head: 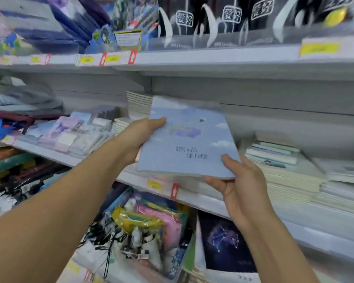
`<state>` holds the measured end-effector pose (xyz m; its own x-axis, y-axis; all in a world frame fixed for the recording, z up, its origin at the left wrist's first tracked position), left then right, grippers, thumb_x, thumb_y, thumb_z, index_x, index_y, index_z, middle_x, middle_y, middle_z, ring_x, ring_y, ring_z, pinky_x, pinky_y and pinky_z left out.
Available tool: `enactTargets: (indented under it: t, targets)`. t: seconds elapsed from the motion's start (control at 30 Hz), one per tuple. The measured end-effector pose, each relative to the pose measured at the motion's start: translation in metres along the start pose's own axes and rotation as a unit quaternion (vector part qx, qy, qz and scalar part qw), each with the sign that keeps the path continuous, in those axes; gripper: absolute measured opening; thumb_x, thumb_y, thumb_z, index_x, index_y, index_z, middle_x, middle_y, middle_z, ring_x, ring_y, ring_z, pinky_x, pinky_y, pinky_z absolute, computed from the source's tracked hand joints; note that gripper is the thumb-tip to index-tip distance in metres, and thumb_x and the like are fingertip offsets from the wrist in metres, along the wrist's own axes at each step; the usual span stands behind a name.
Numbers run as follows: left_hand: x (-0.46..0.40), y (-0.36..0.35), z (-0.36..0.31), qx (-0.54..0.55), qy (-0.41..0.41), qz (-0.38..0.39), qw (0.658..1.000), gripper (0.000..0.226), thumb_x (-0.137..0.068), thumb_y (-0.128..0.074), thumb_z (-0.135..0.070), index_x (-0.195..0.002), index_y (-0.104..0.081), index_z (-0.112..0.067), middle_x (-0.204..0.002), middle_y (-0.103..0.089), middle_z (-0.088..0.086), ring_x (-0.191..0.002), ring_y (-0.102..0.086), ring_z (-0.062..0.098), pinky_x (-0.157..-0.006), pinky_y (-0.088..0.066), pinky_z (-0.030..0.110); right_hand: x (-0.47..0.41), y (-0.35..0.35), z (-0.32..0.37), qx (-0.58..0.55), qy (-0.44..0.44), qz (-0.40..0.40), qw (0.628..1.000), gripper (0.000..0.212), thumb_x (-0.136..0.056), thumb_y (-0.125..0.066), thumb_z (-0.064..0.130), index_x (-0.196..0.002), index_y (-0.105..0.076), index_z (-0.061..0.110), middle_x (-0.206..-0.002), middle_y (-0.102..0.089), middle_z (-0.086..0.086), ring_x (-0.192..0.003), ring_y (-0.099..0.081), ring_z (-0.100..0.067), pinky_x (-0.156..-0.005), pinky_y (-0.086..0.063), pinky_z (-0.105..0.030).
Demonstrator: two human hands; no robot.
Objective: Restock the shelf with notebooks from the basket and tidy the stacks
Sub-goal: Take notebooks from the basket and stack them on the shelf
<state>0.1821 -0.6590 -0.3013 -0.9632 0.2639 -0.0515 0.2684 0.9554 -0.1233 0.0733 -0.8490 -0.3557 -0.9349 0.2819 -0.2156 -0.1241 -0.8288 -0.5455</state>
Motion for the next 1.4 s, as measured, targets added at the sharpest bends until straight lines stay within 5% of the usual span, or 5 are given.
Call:
enactTargets:
  t: [0.23, 0.53, 1.1, 1.23, 1.4]
  targets:
    - [-0.039, -0.025, 0.029, -0.120, -0.047, 0.050, 0.990, 0.059, -0.049, -0.089, -0.023, -0.101, -0.068, -0.005, -0.091, -0.073, 0.002, -0.079, -0.065, 0.013, -0.069, -0.050, 0.024, -0.078, 0.016, -0.005, 0.108, 0.020, -0.096, 0.989, 0.020, -0.098, -0.054, 0.006, -0.117, -0.058, 0.000, -0.115, -0.066, -0.012, -0.082, -0.070, -0.021, -0.059, -0.058, -0.026]
    - [-0.076, -0.006, 0.038, -0.267, -0.161, -0.148, 0.939, 0.054, -0.064, -0.090, -0.018, -0.112, -0.065, -0.014, -0.084, -0.072, 0.004, -0.074, -0.063, 0.003, -0.055, -0.042, 0.000, -0.120, 0.042, 0.001, 0.425, 0.041, -0.034, 0.904, 0.029, -0.070, -0.089, 0.022, -0.087, -0.071, 0.007, -0.054, -0.063, 0.015, -0.054, -0.062, -0.009, -0.056, -0.048, -0.031]
    - [-0.083, 0.001, 0.055, -0.307, -0.220, -0.171, 0.910, 0.023, -0.094, -0.060, -0.024, -0.116, -0.058, -0.017, -0.104, -0.063, -0.001, -0.092, -0.066, 0.033, -0.081, -0.056, 0.048, -0.090, 0.026, -0.007, 0.540, 0.241, -0.222, 0.775, 0.026, -0.099, -0.056, 0.023, -0.115, -0.051, 0.002, -0.083, -0.062, -0.008, -0.070, -0.059, -0.022, -0.057, -0.040, -0.030]
    - [0.009, 0.032, 0.108, -0.307, -0.190, -0.194, 0.912, 0.017, -0.093, -0.061, -0.032, -0.103, -0.061, -0.018, -0.089, -0.068, 0.000, -0.072, -0.067, 0.019, -0.055, -0.053, 0.030, -0.032, -0.030, -0.054, 0.499, 0.366, -0.056, 0.784, 0.021, -0.094, -0.058, 0.032, -0.090, -0.055, 0.012, -0.059, -0.046, 0.010, -0.055, -0.047, -0.013, -0.056, -0.034, -0.029]
    - [0.154, 0.127, 0.309, -0.297, 0.251, -0.096, 0.916, 0.017, -0.092, -0.061, -0.016, -0.090, -0.067, 0.000, -0.087, -0.071, 0.016, -0.069, -0.066, 0.024, -0.059, -0.056, 0.034, 0.075, -0.014, -0.298, 0.625, -0.116, 0.394, 0.663, 0.039, -0.093, -0.063, 0.037, -0.076, -0.069, 0.002, -0.073, -0.069, -0.012, -0.070, -0.067, -0.027, -0.069, -0.056, -0.043]
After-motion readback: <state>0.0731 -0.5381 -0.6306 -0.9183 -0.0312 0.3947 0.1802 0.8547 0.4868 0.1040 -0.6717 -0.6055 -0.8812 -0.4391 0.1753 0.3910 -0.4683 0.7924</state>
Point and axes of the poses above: each hand's wrist, its own x-axis away from the middle knuckle, its own y-axis out of the back of the hand, z = x × y, the point moved 5 cm from there along -x, towards the middle knuckle
